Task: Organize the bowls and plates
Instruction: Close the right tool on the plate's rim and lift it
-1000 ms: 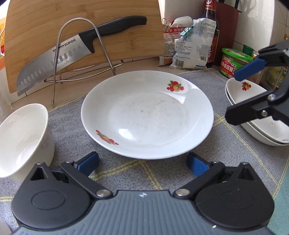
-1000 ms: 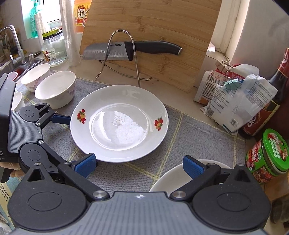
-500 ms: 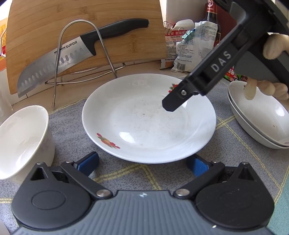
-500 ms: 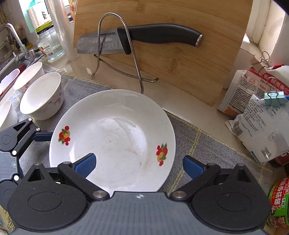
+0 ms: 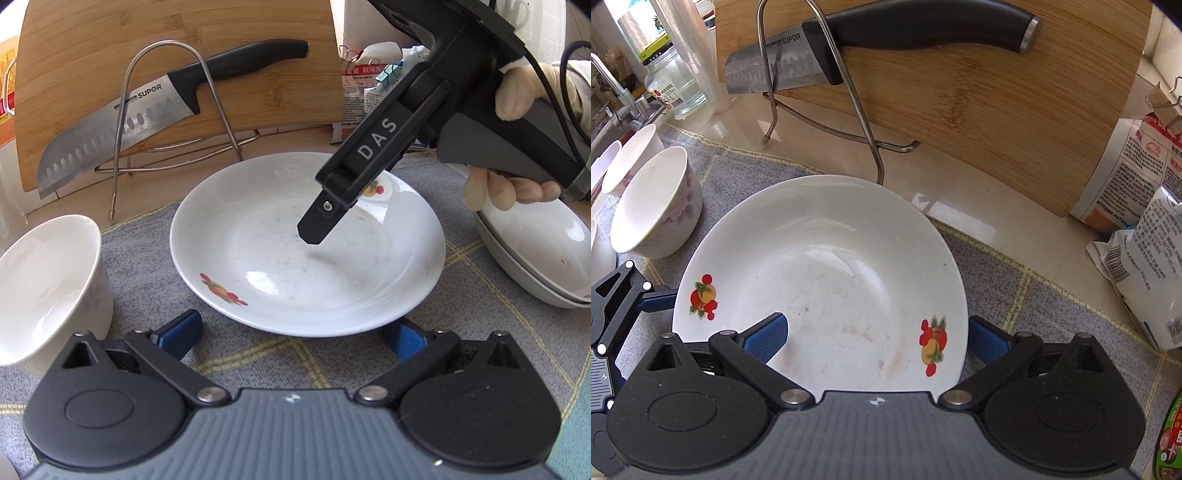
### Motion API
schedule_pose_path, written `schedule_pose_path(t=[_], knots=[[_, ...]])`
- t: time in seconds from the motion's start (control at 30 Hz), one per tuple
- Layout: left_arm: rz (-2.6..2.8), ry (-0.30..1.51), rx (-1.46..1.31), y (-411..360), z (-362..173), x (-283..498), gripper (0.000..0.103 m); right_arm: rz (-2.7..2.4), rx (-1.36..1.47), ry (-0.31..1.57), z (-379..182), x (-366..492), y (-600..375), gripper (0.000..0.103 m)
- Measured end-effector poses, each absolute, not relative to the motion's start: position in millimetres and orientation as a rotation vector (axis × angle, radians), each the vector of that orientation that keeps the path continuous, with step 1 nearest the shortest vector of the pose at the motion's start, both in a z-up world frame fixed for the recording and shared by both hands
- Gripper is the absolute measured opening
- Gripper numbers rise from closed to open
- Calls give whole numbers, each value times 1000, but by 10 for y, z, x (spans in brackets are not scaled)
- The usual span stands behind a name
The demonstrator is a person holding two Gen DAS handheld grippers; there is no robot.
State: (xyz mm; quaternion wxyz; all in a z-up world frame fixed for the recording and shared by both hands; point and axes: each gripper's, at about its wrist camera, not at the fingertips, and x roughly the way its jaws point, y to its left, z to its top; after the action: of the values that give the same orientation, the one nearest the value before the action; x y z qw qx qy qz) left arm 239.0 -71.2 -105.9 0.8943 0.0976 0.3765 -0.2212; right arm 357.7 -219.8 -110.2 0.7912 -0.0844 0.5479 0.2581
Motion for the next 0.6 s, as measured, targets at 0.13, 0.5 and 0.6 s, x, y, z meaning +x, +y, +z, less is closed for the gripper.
schedule_pose_path(t=[0.13, 0.5, 0.6], knots=[[-462, 779, 205, -713, -1062, 2395, 103, 568, -205, 1161, -1112, 3581, -2187, 103], [-488, 770, 216, -688, -1066, 2389, 103, 700, -98, 1159, -1074, 3776, -2308, 103], [-495, 767, 219, -694, -1065, 2384, 103, 736, -101, 1160, -1063, 3797, -2291, 103]])
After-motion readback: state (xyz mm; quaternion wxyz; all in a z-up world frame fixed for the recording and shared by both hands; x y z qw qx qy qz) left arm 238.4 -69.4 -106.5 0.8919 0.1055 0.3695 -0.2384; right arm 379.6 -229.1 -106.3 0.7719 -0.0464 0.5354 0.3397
